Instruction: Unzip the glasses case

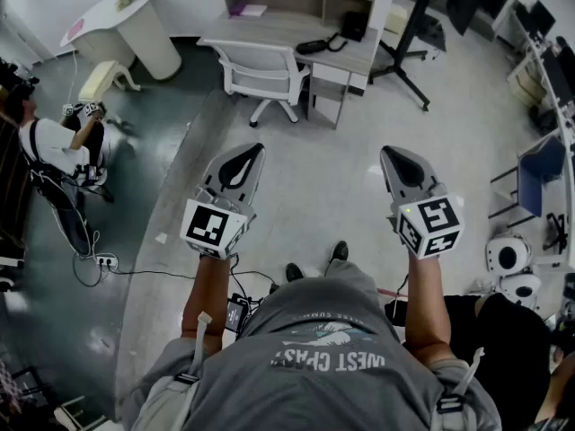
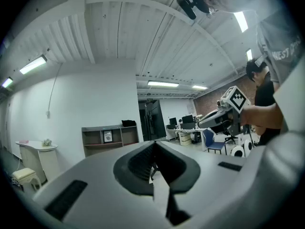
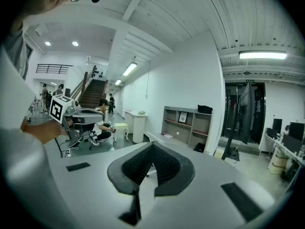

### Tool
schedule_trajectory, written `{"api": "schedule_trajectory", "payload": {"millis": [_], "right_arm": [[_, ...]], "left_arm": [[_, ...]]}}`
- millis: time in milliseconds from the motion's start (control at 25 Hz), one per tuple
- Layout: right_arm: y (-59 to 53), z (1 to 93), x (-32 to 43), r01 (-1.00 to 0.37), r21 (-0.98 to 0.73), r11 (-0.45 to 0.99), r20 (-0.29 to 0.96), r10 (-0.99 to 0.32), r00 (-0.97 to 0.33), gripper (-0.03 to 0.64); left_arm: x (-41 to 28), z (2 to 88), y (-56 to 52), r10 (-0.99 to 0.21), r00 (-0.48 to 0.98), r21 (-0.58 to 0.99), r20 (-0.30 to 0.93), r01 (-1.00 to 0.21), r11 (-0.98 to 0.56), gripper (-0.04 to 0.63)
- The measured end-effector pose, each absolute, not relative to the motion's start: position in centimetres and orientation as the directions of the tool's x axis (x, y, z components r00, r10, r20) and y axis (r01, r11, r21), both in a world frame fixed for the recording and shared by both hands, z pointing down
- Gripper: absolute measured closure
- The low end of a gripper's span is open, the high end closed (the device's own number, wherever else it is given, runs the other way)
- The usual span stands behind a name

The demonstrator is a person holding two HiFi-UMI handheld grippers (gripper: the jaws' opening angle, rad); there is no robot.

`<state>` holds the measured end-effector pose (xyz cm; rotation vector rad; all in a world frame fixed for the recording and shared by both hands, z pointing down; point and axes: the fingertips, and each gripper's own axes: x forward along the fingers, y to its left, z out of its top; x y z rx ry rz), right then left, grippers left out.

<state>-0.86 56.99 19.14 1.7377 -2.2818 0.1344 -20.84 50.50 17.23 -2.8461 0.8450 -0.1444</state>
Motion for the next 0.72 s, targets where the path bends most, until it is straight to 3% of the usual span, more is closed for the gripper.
{"api": "schedule_trajectory", "payload": {"millis": [720], "right_arm": [[57.0,18.9,-1.1,-0.961,0.062,0.269,0.269,-0.932,-0.244,0.607]], "left_arm": [[-20.4,17.8,50.5,-0.528,0.849,-0.135,0.005,-0.523,-0.842,0.597]]}}
